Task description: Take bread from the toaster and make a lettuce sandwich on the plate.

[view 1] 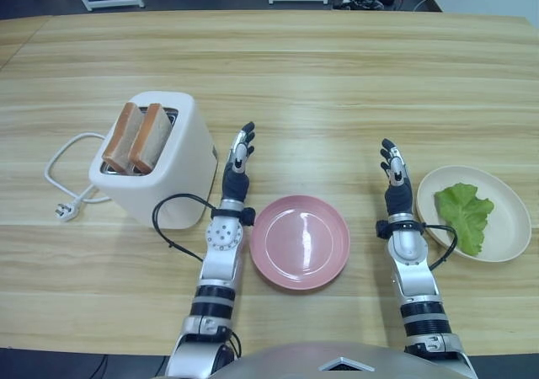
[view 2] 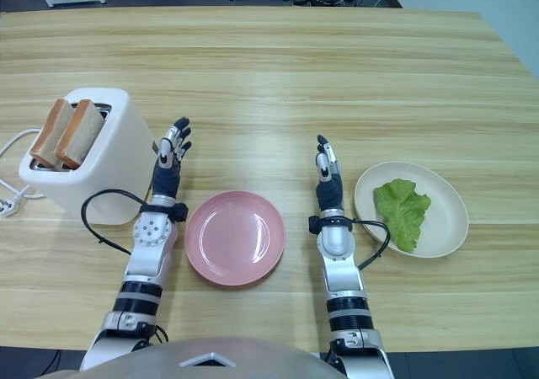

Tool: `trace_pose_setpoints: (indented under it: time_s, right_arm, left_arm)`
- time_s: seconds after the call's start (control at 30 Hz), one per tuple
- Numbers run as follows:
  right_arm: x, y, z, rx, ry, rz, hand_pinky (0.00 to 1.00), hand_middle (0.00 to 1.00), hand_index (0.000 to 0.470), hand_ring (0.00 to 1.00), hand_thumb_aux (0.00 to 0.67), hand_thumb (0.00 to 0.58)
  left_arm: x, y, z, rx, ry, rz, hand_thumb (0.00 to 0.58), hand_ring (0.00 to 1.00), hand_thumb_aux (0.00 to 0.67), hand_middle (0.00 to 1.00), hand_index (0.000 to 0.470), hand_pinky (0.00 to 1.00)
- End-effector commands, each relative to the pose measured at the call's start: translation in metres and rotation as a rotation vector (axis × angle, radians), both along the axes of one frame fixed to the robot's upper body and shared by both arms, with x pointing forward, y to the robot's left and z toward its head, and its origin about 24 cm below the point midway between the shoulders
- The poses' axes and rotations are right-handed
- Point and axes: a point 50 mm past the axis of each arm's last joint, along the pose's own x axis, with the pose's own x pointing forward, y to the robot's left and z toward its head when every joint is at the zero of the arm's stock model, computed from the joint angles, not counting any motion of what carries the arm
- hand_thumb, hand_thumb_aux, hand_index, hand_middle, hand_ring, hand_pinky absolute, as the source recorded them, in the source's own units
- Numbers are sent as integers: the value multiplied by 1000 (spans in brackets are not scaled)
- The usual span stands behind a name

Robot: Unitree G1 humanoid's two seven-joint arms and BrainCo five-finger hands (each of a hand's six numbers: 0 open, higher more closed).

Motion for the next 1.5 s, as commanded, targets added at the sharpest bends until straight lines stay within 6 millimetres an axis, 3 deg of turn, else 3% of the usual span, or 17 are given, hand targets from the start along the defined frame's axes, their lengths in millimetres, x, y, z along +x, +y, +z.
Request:
trace_pose_setpoints:
  time_s: [0.03, 0.1, 0.17, 0.23, 0.37, 0.5, 0.6, 0.83, 1.1, 1.5]
  right_arm:
    - [-1, 1, -10, 14, 44, -12, 0, 0, 0, 0, 0, 0]
    - [0, 3, -11, 16, 47, -13, 0, 0, 0, 0, 0, 0]
    - [1, 2, -13, 14, 50, -21, 0, 0, 0, 0, 0, 0]
    - [3, 1, -14, 13, 55, -27, 0, 0, 0, 0, 0, 0]
    - [5, 1, -14, 9, 49, -23, 0, 0, 0, 0, 0, 0]
    - [3, -3, -15, 4, 53, -34, 0, 0, 0, 0, 0, 0]
    - [2, -2, -16, 5, 56, -33, 0, 0, 0, 0, 0, 0]
    - [1, -4, -15, 1, 52, -31, 0, 0, 0, 0, 0, 0]
    - [0, -6, -18, -1, 66, -34, 0, 0, 0, 0, 0, 0]
    - [-2, -15, -22, -25, 87, -63, 0, 0, 0, 0, 0, 0]
  left_arm:
    - [-48, 6, 100, -21, -411, -130, 0, 0, 0, 0, 0, 0]
    - [-62, 23, 129, 0, -533, -78, 0, 0, 0, 0, 0, 0]
    - [-57, 41, 137, 121, -553, 68, 0, 0, 0, 0, 0, 0]
    - [-40, 67, 132, 328, -483, 328, 0, 0, 0, 0, 0, 0]
    - [-27, 124, 112, 795, -279, 797, 0, 0, 0, 0, 0, 0]
    - [-28, 176, 89, 1018, -1, 995, 0, 0, 0, 0, 0, 0]
    - [-29, 196, 75, 1107, 165, 1075, 0, 0, 0, 0, 0, 0]
    - [-37, 209, 62, 1158, 322, 1125, 0, 0, 0, 0, 0, 0]
    - [-33, 190, 42, 1153, 370, 999, 0, 0, 0, 0, 0, 0]
    - [-41, 187, 20, 1204, 461, 939, 0, 0, 0, 0, 0, 0]
